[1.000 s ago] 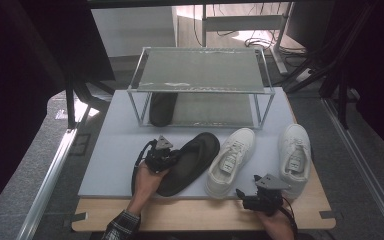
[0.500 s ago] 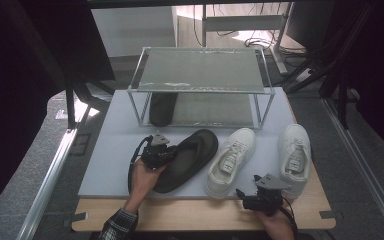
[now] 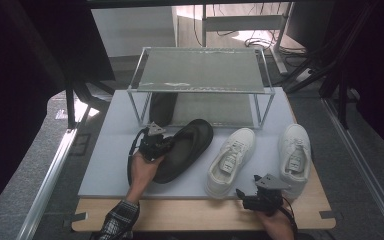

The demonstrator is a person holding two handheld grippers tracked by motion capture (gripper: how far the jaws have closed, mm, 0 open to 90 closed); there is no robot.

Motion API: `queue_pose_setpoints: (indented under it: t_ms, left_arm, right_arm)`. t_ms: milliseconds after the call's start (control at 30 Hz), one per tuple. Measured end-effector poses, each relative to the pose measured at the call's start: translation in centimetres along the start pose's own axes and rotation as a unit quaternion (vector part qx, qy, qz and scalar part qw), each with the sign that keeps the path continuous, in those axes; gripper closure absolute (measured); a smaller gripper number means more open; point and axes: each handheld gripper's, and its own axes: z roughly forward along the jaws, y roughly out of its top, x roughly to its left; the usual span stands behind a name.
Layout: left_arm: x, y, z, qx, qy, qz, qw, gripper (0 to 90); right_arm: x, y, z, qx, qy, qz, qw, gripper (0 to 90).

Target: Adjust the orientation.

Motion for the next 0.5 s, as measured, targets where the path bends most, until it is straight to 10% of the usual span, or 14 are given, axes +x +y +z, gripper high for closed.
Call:
queue_pose_setpoints:
  t_ms: [500]
  left_arm:
    - [1.9,1.1,2.6,0.002,0.040,-0.030,0.9988,81.4]
  right_arm:
    - [0.0,0.0,0.0,-0.001,0.000,-0.001,1.0000,15.4]
